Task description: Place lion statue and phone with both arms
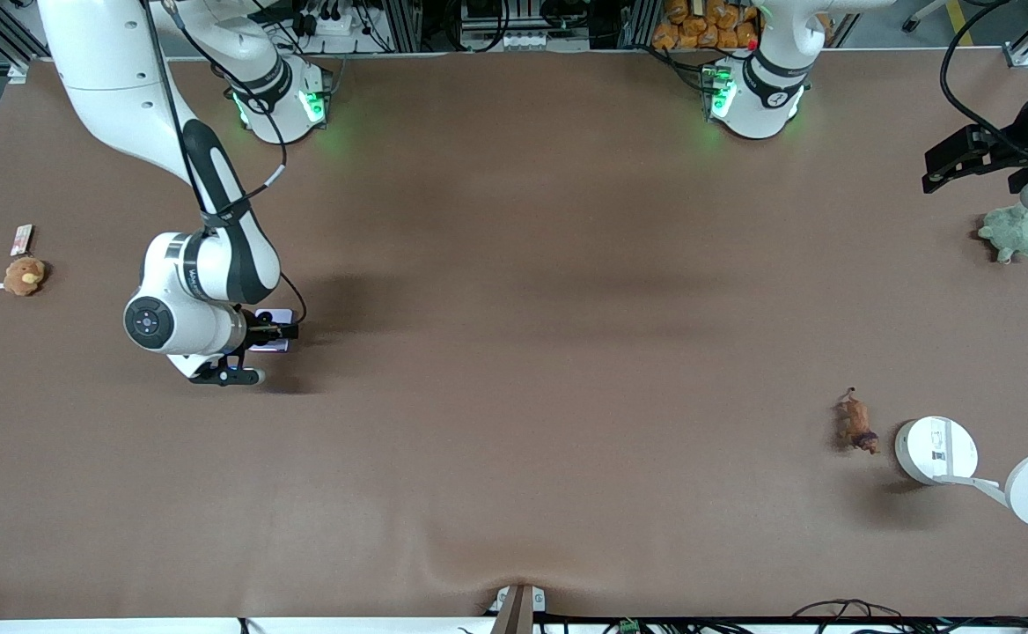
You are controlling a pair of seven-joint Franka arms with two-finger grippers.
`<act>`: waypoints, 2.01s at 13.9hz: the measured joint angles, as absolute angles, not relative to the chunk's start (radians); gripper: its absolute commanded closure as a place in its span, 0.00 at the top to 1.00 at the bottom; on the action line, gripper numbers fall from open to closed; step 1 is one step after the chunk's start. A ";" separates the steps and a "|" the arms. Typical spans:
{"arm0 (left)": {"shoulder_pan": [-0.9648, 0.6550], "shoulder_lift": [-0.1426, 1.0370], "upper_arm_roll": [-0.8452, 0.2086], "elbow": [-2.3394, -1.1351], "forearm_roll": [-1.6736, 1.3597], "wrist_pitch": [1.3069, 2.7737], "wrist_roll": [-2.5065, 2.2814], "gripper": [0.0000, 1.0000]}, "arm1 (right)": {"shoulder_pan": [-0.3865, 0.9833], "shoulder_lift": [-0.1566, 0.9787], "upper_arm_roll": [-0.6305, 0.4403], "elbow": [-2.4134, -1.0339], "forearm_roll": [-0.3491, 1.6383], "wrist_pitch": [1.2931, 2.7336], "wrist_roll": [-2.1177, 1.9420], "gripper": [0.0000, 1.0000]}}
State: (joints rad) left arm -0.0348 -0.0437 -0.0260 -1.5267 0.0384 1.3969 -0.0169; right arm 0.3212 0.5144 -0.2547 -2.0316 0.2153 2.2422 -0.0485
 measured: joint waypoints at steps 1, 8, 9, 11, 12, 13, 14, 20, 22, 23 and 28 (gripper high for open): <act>-0.035 -0.044 -0.026 -1.526 0.038 1.397 -0.017 1.00 | 0.321 0.507 -0.256 -2.013 0.216 2.201 -0.049 1.00; -0.035 -0.043 -0.026 -1.525 0.038 1.398 -0.017 1.00 | 0.289 0.467 -0.272 -1.643 0.218 1.807 -0.049 1.00; -0.035 -0.043 -0.026 -1.525 0.038 1.398 -0.017 1.00 | 0.287 0.465 -0.272 -1.575 0.218 1.781 -0.049 1.00; -0.035 -0.043 -0.026 -1.525 0.038 1.398 -0.017 1.00 | 0.275 0.460 -0.272 -1.445 0.218 1.748 -0.049 1.00; -0.035 -0.042 -0.026 -1.524 0.038 1.398 -0.017 1.00 | 0.261 0.458 -0.272 -1.378 0.217 1.707 -0.050 1.00; -0.035 -0.042 -0.026 -1.524 0.038 1.398 -0.017 1.00 | 0.243 0.456 -0.272 -1.313 0.217 1.659 -0.051 1.00; -0.035 -0.041 -0.026 -1.524 0.038 1.398 -0.017 1.00 | 0.218 0.455 -0.270 -1.253 0.218 1.612 -0.053 1.00; -0.034 -0.038 -0.026 -1.524 0.038 1.399 -0.017 1.00 | 0.005 0.384 -0.135 -1.060 0.220 1.383 -0.067 1.00; -0.034 -0.037 -0.026 -1.523 0.038 1.400 -0.017 1.00 | -0.001 0.320 -0.134 -1.049 0.201 1.302 -0.067 1.00; -0.034 -0.037 -0.026 -1.523 0.038 1.405 -0.017 1.00 | -0.001 0.279 -0.128 -1.047 0.174 1.260 -0.065 1.00; -0.034 -0.036 -0.026 -1.522 0.038 1.417 -0.017 1.00 | 0.000 0.098 -0.087 -1.219 0.144 1.247 0.108 1.00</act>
State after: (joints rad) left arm -0.0344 -0.0363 -0.0257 -1.5218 0.0384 1.4173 -0.0169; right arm 0.0002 0.0977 -0.0870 -1.2192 0.1437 1.2468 0.1078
